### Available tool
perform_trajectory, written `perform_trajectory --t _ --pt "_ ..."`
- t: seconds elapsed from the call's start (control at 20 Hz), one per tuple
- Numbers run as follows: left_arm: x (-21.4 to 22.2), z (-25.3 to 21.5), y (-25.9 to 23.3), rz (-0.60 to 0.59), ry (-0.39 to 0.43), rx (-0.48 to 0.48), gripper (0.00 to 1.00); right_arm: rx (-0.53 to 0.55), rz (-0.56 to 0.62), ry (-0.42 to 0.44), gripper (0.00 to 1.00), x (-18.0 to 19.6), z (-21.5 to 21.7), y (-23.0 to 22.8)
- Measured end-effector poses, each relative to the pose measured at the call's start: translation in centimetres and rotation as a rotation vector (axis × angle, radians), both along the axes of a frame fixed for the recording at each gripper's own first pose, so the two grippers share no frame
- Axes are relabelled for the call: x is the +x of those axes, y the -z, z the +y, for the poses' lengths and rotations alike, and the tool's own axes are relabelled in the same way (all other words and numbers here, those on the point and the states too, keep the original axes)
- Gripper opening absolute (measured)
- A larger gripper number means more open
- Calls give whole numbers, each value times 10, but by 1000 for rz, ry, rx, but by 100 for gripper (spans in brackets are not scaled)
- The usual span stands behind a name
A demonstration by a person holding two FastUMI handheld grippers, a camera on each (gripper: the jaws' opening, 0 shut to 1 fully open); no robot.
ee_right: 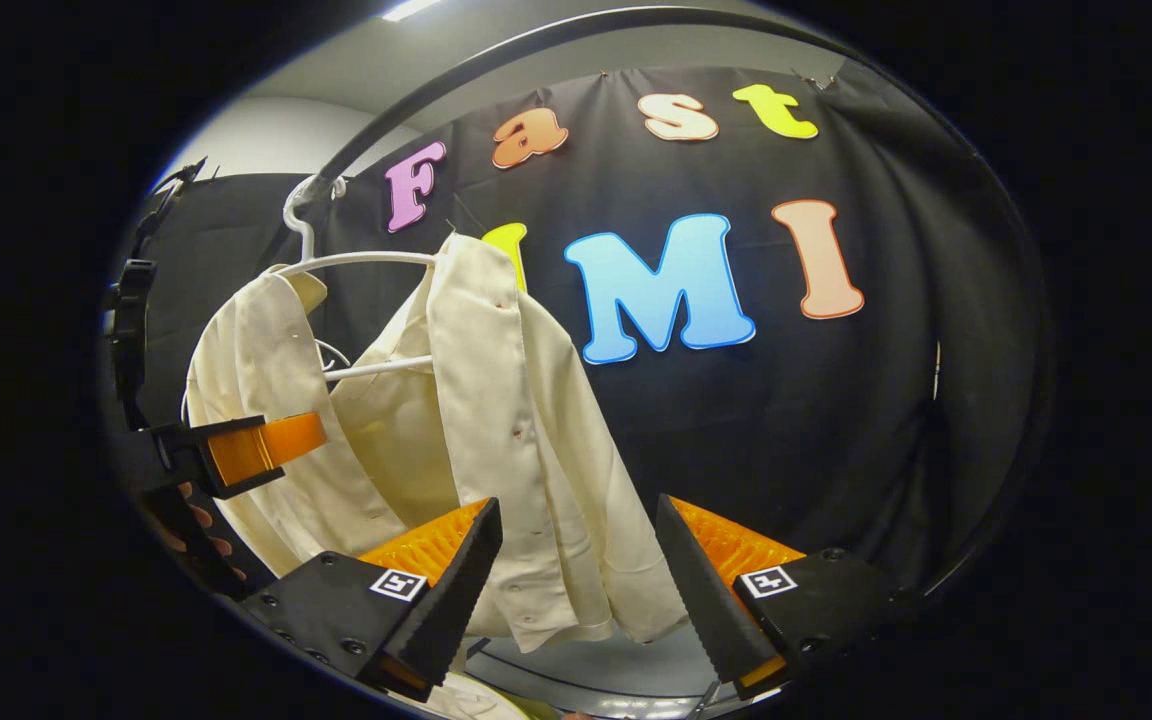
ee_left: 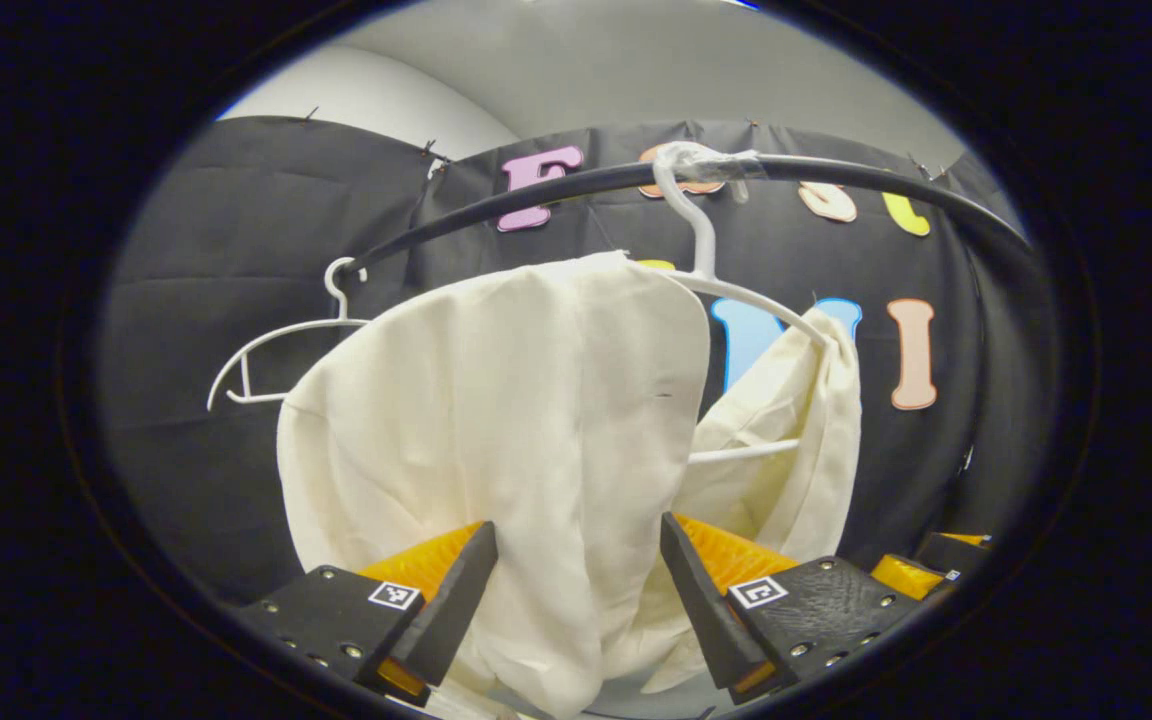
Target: Grasp the clothes on the hanger with both hands and then place them into the laundry hamper below.
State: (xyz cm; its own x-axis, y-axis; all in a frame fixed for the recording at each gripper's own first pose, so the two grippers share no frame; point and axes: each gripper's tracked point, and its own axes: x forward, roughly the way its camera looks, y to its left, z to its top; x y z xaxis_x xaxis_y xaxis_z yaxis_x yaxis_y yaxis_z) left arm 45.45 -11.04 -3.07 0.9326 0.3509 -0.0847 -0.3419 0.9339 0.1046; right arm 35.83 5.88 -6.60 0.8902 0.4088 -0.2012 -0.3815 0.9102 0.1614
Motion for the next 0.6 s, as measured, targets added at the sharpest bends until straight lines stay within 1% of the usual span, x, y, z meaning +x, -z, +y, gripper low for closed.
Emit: perform_trajectory --t 0.1,0.15,0.2,0.25,0.3,0.4,0.45,0.5,0.55,0.6 --pt "3 8 2 13 -28 27 92 3 1 -15 98 1 2 2" --pt "4 17 4 14 -32 29 80 3 -2 -23 98 1 5 2" --pt "6 17 6 16 -20 21 69 0 -6 -32 98 1 8 3" --pt "7 16 7 13 -6 21 69 -4 -10 -41 98 2 10 3" --pt "7 21 5 10 -13 31 67 -6 -14 -48 98 4 14 5" --pt "9 22 9 6 27 17 33 -3 -16 -70 98 8 23 6" --pt "11 24 11 5 42 6 30 0 -17 -81 98 11 29 5" --pt "12 34 11 -16 27 -15 31 7 -22 -94 98 14 36 2" --pt "13 31 15 -16 55 -50 6 13 -24 -107 98 17 44 -1" --pt "10 31 16 -20 67 -70 7 25 -25 -127 98 17 52 -1"
